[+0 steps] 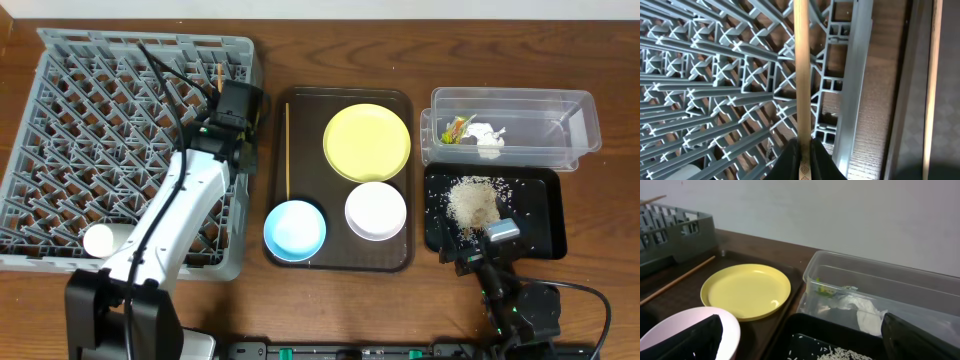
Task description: Sort waste into correct bins and load items into the dishwasher
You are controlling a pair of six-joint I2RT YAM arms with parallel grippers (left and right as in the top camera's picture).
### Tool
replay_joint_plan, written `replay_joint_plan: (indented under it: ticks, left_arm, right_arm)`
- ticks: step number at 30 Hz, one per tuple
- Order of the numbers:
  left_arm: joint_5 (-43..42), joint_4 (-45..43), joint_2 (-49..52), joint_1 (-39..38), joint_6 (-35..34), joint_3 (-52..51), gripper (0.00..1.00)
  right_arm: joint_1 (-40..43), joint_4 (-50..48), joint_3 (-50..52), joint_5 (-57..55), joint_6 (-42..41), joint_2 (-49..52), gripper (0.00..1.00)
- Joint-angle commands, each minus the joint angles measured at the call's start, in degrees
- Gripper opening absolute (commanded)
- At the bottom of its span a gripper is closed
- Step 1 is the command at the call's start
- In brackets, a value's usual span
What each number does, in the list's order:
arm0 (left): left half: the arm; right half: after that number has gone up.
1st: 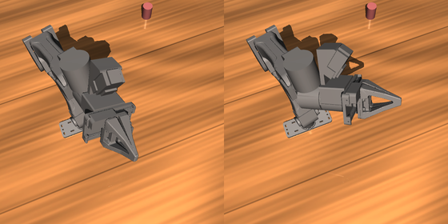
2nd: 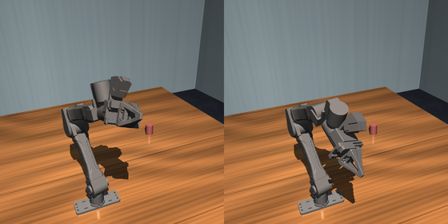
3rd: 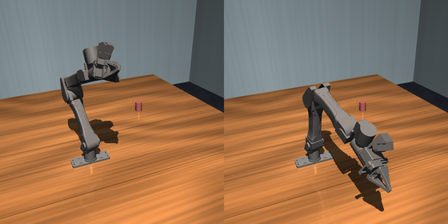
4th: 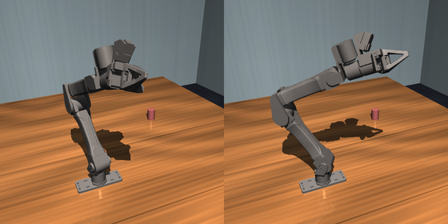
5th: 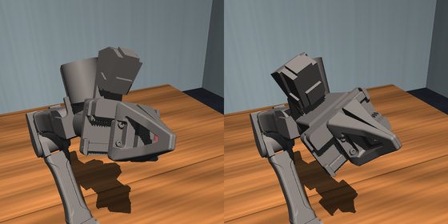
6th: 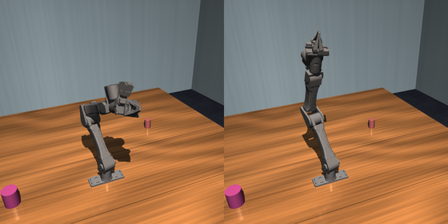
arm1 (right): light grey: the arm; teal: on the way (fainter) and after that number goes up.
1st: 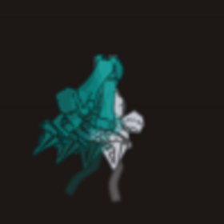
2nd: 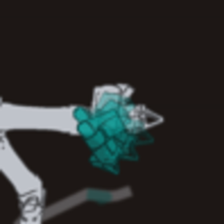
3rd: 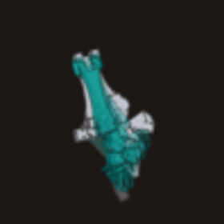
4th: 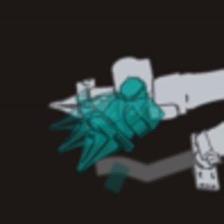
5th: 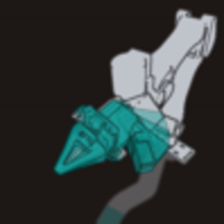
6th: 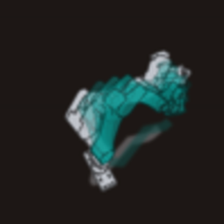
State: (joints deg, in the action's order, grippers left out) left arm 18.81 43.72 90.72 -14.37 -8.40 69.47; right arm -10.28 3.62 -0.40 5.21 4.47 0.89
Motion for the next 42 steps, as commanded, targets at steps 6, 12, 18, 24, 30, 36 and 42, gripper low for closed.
replay_joint_plan:
  ticks: [6, 12, 18, 24, 30, 36, 42]
  left_arm:
    - [0.94, 0.24, -0.92, 0.11, 0.92, 0.22, 0.17]
    - [-11.04, -0.37, -4.44, -1.14, 0.87, 1.81, 0.54]
    - [-27.12, -4.0, -3.39, -3.67, 0.66, 0.42, 0.54]
    - [-22.62, -10.19, 4.26, -5.01, 0.66, -1.92, 0.55]
    - [-22.88, -14.64, 11.98, -5.27, -0.02, -1.92, 0.54]
    - [-22.86, -15.82, 17.05, -5.86, 0.0, -1.92, 0.53]
    - [-22.93, -15.8, 20.57, -5.88, -0.02, -1.92, 0.37]
  right_arm:
    - [0.52, 0.2, 0.09, 0.37, 0.52, -0.46, 0.99]
    - [0.52, 0.2, 0.09, 0.39, 0.52, -0.46, 0.99]
    - [0.52, 0.2, 0.09, 0.39, 0.52, -0.46, 0.99]
    - [0.52, 0.2, 0.09, 0.37, 0.52, -0.46, 0.99]
    - [0.52, 0.2, 0.09, 0.39, 0.52, -0.46, 0.99]
    - [0.52, 0.2, 0.09, 0.37, 0.52, -0.46, 0.99]
    - [0.52, 0.22, 0.09, 0.39, 0.52, -0.46, 0.99]
